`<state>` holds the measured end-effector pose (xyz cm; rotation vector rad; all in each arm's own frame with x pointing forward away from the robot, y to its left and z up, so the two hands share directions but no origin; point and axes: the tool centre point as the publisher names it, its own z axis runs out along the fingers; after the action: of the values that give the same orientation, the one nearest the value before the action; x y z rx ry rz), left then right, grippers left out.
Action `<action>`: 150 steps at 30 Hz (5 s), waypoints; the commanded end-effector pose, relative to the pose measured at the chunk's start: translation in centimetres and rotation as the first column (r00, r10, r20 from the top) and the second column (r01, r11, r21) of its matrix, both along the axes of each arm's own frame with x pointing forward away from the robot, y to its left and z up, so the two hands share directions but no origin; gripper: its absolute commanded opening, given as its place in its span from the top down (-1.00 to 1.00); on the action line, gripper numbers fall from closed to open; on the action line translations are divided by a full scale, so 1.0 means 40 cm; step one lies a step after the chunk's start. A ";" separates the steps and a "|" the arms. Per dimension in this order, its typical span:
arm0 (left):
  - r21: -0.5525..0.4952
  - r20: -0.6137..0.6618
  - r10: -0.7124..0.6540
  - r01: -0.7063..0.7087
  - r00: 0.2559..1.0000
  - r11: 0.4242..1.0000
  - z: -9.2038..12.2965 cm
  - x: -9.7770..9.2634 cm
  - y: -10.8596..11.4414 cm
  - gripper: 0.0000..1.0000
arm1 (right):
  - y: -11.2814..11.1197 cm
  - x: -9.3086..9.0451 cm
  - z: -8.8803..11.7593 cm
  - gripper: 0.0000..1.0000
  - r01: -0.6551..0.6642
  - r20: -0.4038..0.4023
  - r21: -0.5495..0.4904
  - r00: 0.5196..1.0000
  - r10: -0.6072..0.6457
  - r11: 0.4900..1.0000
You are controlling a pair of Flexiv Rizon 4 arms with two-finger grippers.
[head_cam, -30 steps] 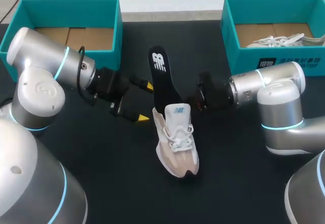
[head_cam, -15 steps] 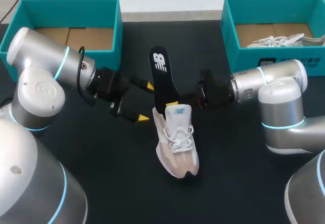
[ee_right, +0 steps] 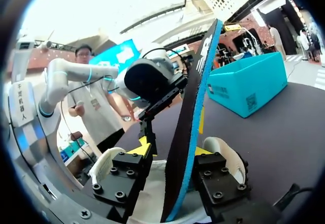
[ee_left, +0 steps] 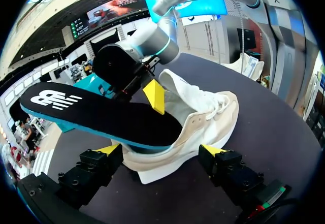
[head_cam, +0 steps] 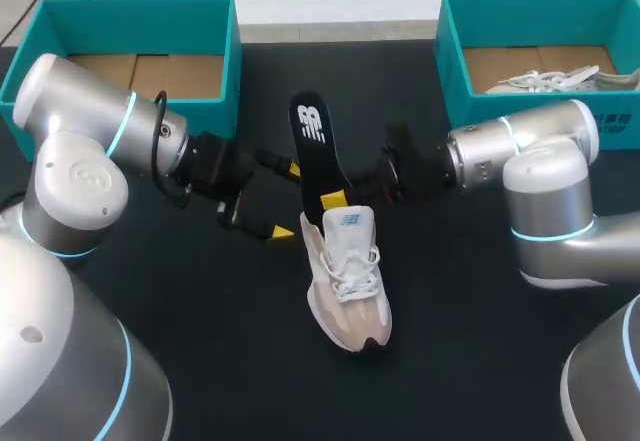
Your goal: Take the shoe out of the shoebox, open the shoe tongue, remove and reinsert the insole, then place the shoe into the shoebox
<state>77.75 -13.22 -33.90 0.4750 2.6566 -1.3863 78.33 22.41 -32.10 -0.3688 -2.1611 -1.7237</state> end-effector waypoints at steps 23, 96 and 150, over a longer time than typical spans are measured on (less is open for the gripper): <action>0.003 0.001 0.001 -0.001 1.000 1.000 0.001 -0.002 0.000 -1.00 | -0.040 -0.053 -0.098 1.00 0.045 -0.109 -0.096 0.992 -0.056 0.994; 0.003 0.001 0.001 -0.001 1.000 1.000 0.001 -0.002 0.000 -1.00 | 0.014 -0.015 -0.041 1.00 -0.102 -0.191 -0.201 0.979 0.063 0.974; 0.003 0.001 0.001 -0.001 1.000 1.000 0.001 -0.002 0.000 -1.00 | -0.027 -0.097 -0.079 1.00 -0.138 -0.336 -0.374 0.942 0.005 0.917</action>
<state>77.75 -13.20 -33.89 0.4751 2.6568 -1.3862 75.10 21.38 -34.80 -0.6057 -2.2061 -1.0969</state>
